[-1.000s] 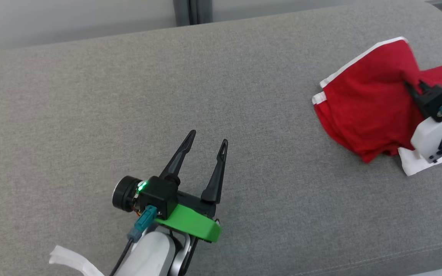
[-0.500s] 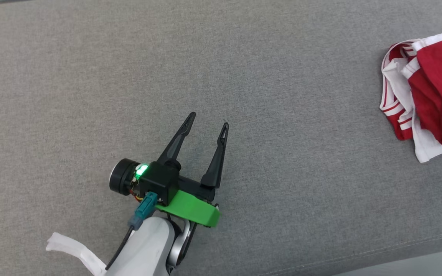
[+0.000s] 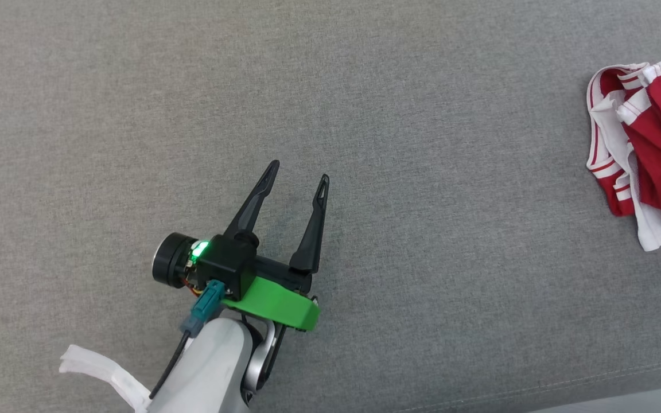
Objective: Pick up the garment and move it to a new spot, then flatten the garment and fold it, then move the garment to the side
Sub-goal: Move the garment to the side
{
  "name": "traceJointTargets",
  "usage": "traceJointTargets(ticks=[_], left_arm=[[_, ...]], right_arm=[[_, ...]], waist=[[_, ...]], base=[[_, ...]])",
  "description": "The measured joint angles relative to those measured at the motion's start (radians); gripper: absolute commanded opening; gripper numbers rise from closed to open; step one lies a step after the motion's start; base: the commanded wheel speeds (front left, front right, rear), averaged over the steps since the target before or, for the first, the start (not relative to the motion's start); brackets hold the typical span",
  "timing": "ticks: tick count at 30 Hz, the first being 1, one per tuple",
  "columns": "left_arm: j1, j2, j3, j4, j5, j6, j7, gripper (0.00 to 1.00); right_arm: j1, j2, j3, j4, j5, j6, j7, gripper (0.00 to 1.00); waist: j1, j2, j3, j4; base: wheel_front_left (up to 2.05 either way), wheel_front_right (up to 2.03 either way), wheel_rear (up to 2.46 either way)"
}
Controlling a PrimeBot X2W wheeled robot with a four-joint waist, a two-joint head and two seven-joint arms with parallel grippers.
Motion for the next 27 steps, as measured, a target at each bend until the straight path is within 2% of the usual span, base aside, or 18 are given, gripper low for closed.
traceJointTargets(ticks=[6, 11, 16, 22, 27], left_arm=[[0.026, 0.000, 0.021, 0.000, -0.012, 0.000, 0.000, 1.00], [0.071, 0.000, 0.048, -0.007, -0.035, -0.001, 0.000, 1.00], [0.125, 0.000, 0.082, -0.019, -0.046, -0.001, 0.000, 1.00], [0.194, 0.000, 0.136, -0.038, -0.054, 0.005, 0.000, 1.00], [0.247, 0.000, 0.166, -0.042, -0.054, 0.008, 0.000, 1.00]], right_arm=[[-0.001, 0.030, -0.022, 0.009, -0.015, 0.000, -0.010, 1.00], [0.011, 0.112, -0.056, -0.049, 0.054, 0.000, -0.015, 1.00], [0.087, 0.209, -0.095, -0.255, 0.185, 0.000, -0.018, 1.00], [0.296, 0.335, -0.174, -0.559, 0.330, 0.000, -0.019, 1.00], [0.479, 0.443, -0.217, -0.749, 0.347, -0.001, -0.019, 1.00]], waist=[[0.0000, 0.0000, -0.055, -0.004], [0.0000, 0.0000, -0.121, -0.010], [0.0000, 0.0000, -0.194, -0.016], [0.0000, 0.0000, -0.285, -0.015], [0.0000, 0.0000, -0.345, -0.006]], base=[[0.00, 0.00, 0.00], [0.00, 0.00, 0.00], [0.00, 0.00, 0.00], [0.00, 0.00, 0.00], [0.00, 0.00, 0.00]])
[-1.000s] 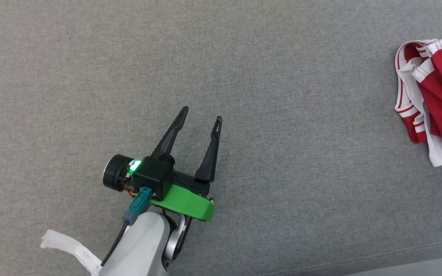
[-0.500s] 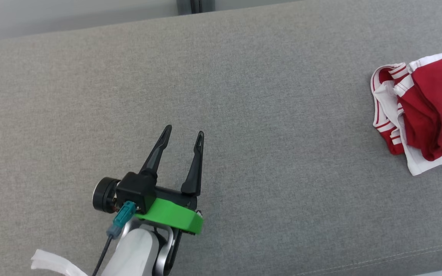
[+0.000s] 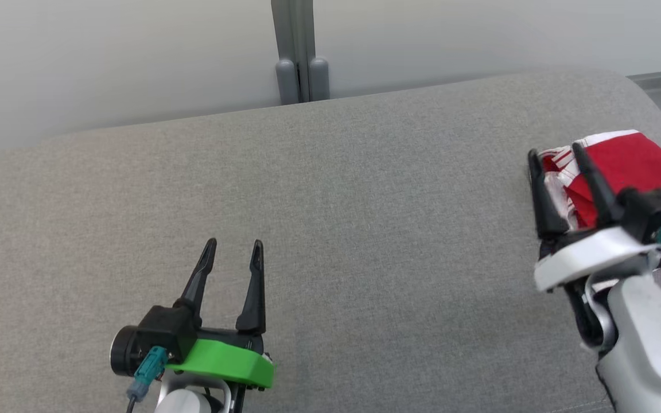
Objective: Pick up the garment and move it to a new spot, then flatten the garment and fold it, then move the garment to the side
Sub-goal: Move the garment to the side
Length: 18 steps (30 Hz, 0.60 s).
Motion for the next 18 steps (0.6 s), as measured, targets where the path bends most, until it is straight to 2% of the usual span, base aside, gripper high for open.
traceJointTargets(ticks=[7, 12, 18], left_arm=[[0.056, 0.000, 0.020, 0.010, -0.002, 0.000, 0.000, 1.00], [0.085, 0.000, 0.024, 0.015, 0.008, 0.009, 0.000, 1.00], [0.098, 0.000, 0.034, 0.017, 0.006, 0.027, 0.000, 1.00]], right_arm=[[0.212, 0.163, -0.049, -0.172, -0.063, 0.000, 0.000, 1.00], [0.313, 0.208, -0.063, -0.226, -0.141, -0.001, 0.000, 1.00], [0.356, 0.217, -0.071, -0.252, -0.134, -0.001, 0.000, 1.00]], waist=[[0.0000, 0.0000, -0.048, 0.037], [0.0000, 0.0000, -0.068, 0.058], [0.0000, 0.0000, -0.075, 0.064]], base=[[0.00, 0.00, 0.00], [0.00, 0.00, 0.00], [0.00, 0.00, 0.00]])
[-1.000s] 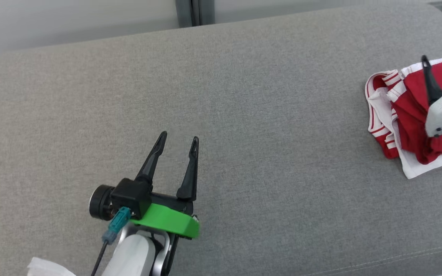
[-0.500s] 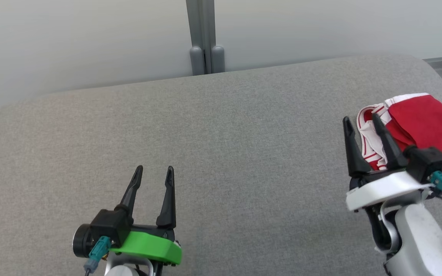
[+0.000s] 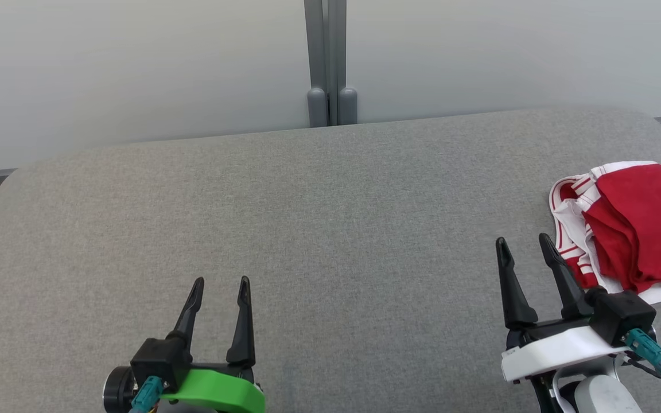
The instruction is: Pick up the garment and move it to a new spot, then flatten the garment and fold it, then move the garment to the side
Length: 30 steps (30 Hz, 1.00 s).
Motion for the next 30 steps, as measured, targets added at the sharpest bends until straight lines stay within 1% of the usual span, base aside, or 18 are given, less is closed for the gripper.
traceJointTargets(ticks=[12, 20, 30], left_arm=[[0.000, 0.000, -0.001, -0.007, 0.000, 0.017, 0.000, 1.00], [0.001, 0.000, 0.000, -0.027, 0.034, 0.021, 0.000, 1.00], [0.006, 0.000, 0.008, 0.000, -0.023, 0.008, 0.000, 1.00]], right_arm=[[0.005, 0.001, 0.009, 0.003, -0.003, 0.000, 0.000, 1.00], [0.005, 0.001, 0.006, 0.005, -0.003, 0.000, 0.000, 1.00], [0.004, 0.001, -0.001, 0.005, 0.001, 0.000, 0.000, 1.00]], waist=[[0.0000, -0.0001, 0.000, -0.003], [0.0000, 0.0000, 0.001, -0.006], [0.0000, 0.0000, 0.002, -0.006]], base=[[0.00, 0.00, 0.00], [0.00, 0.00, 0.00], [0.00, 0.00, 0.00]])
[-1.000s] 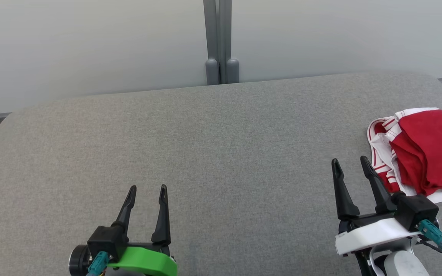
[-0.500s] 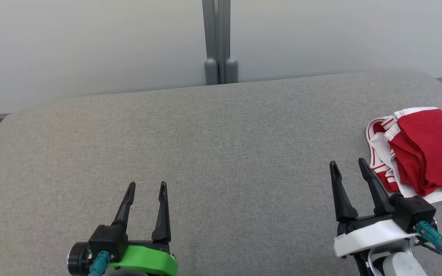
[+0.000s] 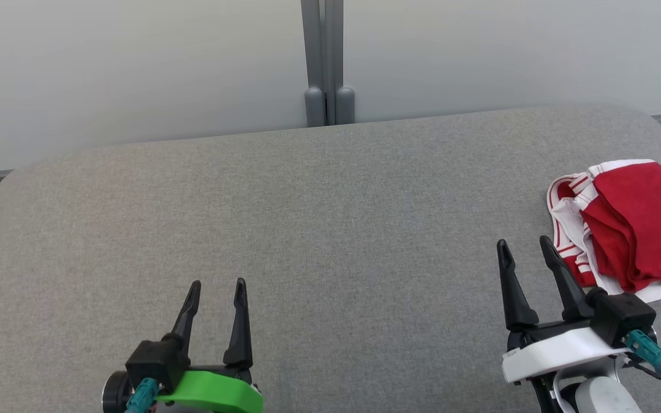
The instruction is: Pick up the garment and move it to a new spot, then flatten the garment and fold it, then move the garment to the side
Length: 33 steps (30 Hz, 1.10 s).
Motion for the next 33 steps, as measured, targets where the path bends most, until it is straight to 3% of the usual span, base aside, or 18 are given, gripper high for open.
traceJointTargets(ticks=[13, 14, 18, 33], left_arm=[[0.003, 0.000, -0.004, 0.043, -0.090, -0.036, 0.000, 1.00], [0.003, 0.000, -0.003, 0.042, -0.090, -0.036, 0.000, 0.00], [0.014, 0.000, -0.007, 0.069, -0.101, -0.036, 0.001, 0.00], [0.012, 0.008, 0.050, 0.074, -0.341, -0.061, 0.062, 0.00]], right_arm=[[-0.002, 0.000, -0.003, 0.006, 0.017, 0.000, 0.000, 1.00], [-0.003, 0.000, -0.003, 0.006, 0.018, 0.000, 0.000, 0.00], [0.019, 0.003, 0.000, 0.035, 0.024, 0.000, 0.002, 0.00], [0.011, -0.006, -0.017, 0.055, 0.300, 0.000, 0.060, 0.00]], waist=[[0.0000, 0.0000, -0.002, 0.000], [0.0000, 0.0000, -0.002, 0.000], [0.0000, 0.0000, -0.002, 0.000], [0.0000, 0.0000, 0.003, 0.002]], base=[[0.00, 0.00, 0.00], [0.00, 0.00, 0.00], [0.00, 0.00, 0.00], [0.00, 0.00, 0.00]])
